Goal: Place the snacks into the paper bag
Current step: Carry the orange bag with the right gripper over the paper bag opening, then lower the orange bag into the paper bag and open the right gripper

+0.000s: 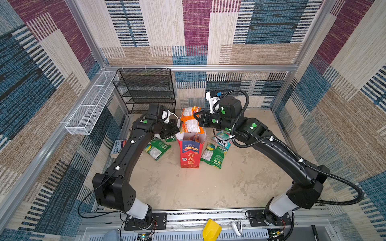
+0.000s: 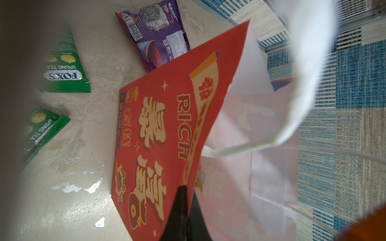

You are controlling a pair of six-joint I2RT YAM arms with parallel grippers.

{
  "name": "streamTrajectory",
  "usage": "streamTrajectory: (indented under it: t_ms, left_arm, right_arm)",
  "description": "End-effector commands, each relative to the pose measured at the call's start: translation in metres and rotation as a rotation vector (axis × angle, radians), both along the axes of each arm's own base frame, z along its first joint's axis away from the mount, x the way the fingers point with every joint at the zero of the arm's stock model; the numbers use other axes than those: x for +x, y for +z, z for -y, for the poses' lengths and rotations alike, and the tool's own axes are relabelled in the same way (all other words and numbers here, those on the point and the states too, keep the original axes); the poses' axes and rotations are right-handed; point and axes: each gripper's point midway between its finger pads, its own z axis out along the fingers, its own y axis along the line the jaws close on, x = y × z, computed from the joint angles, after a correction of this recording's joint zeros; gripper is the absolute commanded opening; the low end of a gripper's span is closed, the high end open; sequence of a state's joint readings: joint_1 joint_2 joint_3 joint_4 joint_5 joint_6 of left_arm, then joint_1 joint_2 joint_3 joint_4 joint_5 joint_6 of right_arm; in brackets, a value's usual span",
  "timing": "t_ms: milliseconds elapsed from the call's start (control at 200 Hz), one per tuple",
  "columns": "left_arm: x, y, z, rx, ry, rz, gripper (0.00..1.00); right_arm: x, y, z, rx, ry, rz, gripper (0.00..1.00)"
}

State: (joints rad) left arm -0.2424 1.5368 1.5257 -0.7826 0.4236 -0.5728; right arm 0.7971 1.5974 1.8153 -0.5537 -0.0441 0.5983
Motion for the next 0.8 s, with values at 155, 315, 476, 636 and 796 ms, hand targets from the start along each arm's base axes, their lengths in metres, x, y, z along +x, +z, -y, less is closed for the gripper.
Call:
streamTrajectory:
  t_ms: [155, 315, 476, 636, 796]
  left_arm:
    - [0.002, 0.009, 0.001, -0.013, -0.003, 0.032, 0.00]
    - [0.002, 0.010, 0.001, -0.012, -0.002, 0.036, 0.00]
    - [0.000, 0.012, 0.001, -0.015, -0.003, 0.040, 0.00]
    - [0.001, 0.012, 0.001, -0.016, -0.004, 0.043, 0.00]
    - [0.001, 0.012, 0.002, -0.018, -0.006, 0.041, 0.00]
  right_arm:
    - [0.013, -0.015, -0.002, -0.066, -0.032, 0.002, 0.00]
    - [0.013, -0.027, -0.016, -0.100, 0.029, -0.016, 0.00]
    - [0.015, -0.048, -0.027, -0.154, 0.056, -0.066, 0.00]
    - [0.014, -0.063, -0.037, -0.167, 0.073, -0.096, 0.00]
    - [0.014, -0.073, -0.044, -0.191, 0.095, -0.120, 0.01]
